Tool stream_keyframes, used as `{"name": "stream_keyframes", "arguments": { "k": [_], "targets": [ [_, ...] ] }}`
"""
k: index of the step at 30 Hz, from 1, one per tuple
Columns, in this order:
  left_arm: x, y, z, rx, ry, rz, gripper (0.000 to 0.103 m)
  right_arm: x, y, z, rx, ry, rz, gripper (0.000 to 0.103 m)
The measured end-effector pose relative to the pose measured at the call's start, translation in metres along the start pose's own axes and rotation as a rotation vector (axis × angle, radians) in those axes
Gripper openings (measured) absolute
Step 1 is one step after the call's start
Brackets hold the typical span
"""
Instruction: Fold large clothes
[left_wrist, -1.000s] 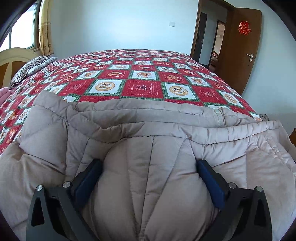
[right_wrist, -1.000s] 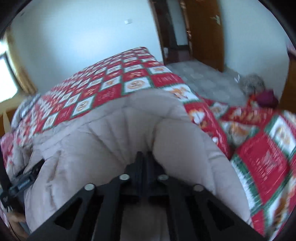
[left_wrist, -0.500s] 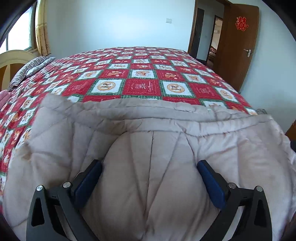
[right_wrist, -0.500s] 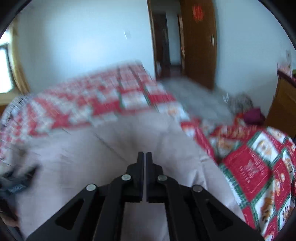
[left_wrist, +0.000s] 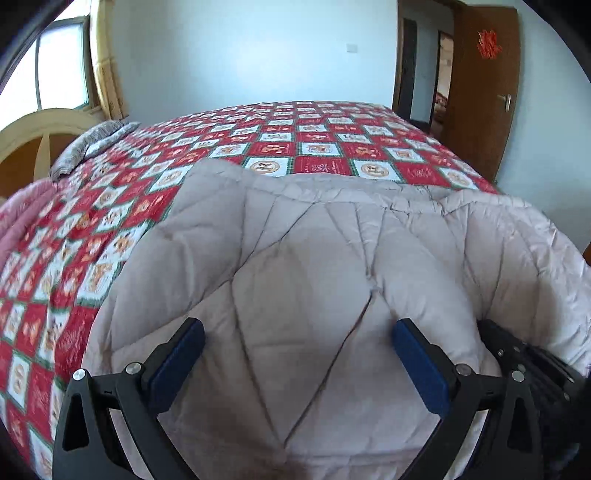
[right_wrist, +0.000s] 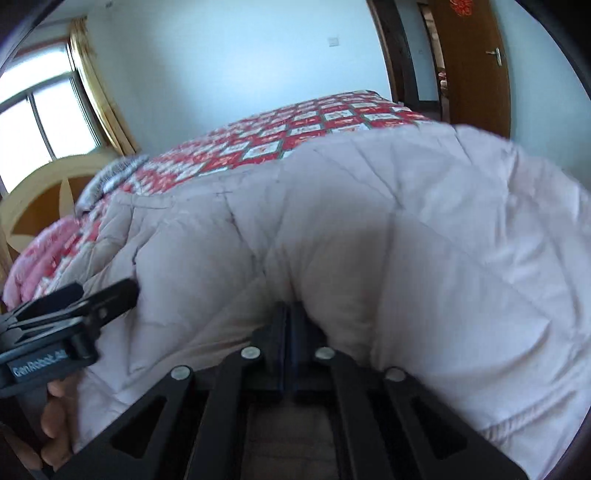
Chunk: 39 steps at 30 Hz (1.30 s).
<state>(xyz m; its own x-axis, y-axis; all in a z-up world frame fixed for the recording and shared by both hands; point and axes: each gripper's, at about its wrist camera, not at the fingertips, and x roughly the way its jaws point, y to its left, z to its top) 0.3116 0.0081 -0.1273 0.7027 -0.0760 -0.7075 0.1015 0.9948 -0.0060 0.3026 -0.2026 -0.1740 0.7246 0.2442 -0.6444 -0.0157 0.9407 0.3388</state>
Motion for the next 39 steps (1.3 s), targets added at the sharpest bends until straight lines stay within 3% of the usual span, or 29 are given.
{"name": "stream_keyframes", "arguments": {
  "k": [4,8,11,14,16,19,23,26,29,31,34,35,39],
  "targets": [
    [-0.038,0.033,-0.025,-0.097,-0.092,-0.07,0.102,-0.004,0.005,-0.003,-0.03,-0.007,-0.028,0.0],
    [-0.083,0.094,-0.073,-0.324,-0.162,-0.114,0.102,-0.009,0.012,-0.006,-0.066,-0.022,-0.066,0.0],
    [-0.099,0.12,-0.1,-0.457,-0.17,-0.114,0.102,-0.007,0.013,-0.004,-0.069,-0.023,-0.071,0.0],
    [-0.097,0.12,-0.122,-0.517,-0.142,-0.174,0.102,-0.005,0.018,-0.003,-0.085,-0.016,-0.098,0.0],
    [-0.086,0.11,-0.125,-0.505,-0.108,-0.209,0.102,-0.016,0.022,0.0,-0.082,-0.006,-0.094,0.0],
    [-0.07,0.107,-0.118,-0.509,-0.092,-0.274,0.102,-0.044,0.024,0.0,-0.04,-0.064,-0.032,0.001],
    [-0.045,0.112,-0.105,-0.61,-0.101,-0.256,0.102,-0.061,0.036,0.002,-0.066,-0.078,-0.012,0.001],
    [-0.034,0.117,-0.113,-0.693,-0.128,-0.299,0.102,-0.048,0.043,0.001,-0.08,-0.063,-0.028,0.001],
    [-0.041,0.107,-0.118,-0.601,-0.14,-0.288,0.102,-0.008,0.04,-0.016,-0.083,0.034,-0.057,0.001],
    [-0.045,0.109,-0.12,-0.576,-0.145,-0.306,0.102,-0.004,0.044,-0.025,-0.122,0.007,-0.082,0.0],
    [-0.047,0.124,-0.121,-0.668,-0.173,-0.331,0.102,-0.002,0.044,-0.025,-0.118,0.015,-0.084,0.0],
    [-0.043,0.128,-0.117,-0.71,-0.176,-0.327,0.102,-0.002,0.042,-0.025,-0.107,0.014,-0.072,0.0],
    [-0.023,0.125,-0.095,-0.717,-0.16,-0.273,0.102,-0.002,0.042,-0.025,-0.107,0.009,-0.07,0.0]
  ]
}}
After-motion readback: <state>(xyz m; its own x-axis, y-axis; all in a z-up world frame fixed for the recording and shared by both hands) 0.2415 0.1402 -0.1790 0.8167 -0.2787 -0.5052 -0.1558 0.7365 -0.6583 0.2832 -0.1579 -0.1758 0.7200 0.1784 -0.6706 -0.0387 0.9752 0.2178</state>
